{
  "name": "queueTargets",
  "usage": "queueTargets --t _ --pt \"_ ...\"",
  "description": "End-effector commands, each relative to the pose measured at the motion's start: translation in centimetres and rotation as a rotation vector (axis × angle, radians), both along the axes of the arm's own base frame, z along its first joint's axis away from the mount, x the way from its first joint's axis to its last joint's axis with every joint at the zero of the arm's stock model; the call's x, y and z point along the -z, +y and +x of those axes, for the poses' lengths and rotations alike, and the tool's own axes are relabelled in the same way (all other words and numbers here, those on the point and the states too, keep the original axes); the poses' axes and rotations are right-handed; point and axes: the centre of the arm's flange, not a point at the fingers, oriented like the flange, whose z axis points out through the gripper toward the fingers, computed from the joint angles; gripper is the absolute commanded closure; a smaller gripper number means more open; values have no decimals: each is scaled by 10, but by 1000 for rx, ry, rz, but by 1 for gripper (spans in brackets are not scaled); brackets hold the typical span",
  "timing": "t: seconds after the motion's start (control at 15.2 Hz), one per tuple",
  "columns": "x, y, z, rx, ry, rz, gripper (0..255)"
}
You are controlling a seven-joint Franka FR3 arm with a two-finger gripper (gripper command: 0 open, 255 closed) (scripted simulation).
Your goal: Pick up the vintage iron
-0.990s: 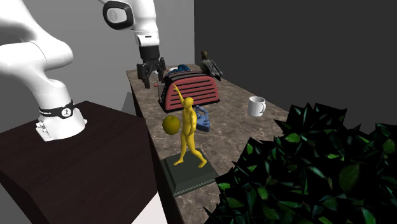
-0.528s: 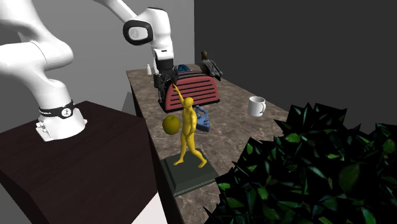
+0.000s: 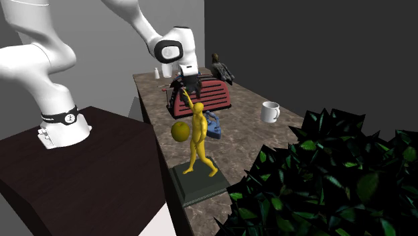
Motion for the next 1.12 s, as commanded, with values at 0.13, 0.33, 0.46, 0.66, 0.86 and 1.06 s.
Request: queueTargets --t 0.13,0.33,0.46,0.66,0.86,1.06 --pt "31 38 14 29 -4 21 0" --pt "52 68 25 49 -7 37 0" --pt "64 84 32 61 -9 46 0" --pt "79 84 32 61 -9 46 0" --pt "95 84 32 61 -9 46 0" --pt "104 84 32 61 -9 46 0"
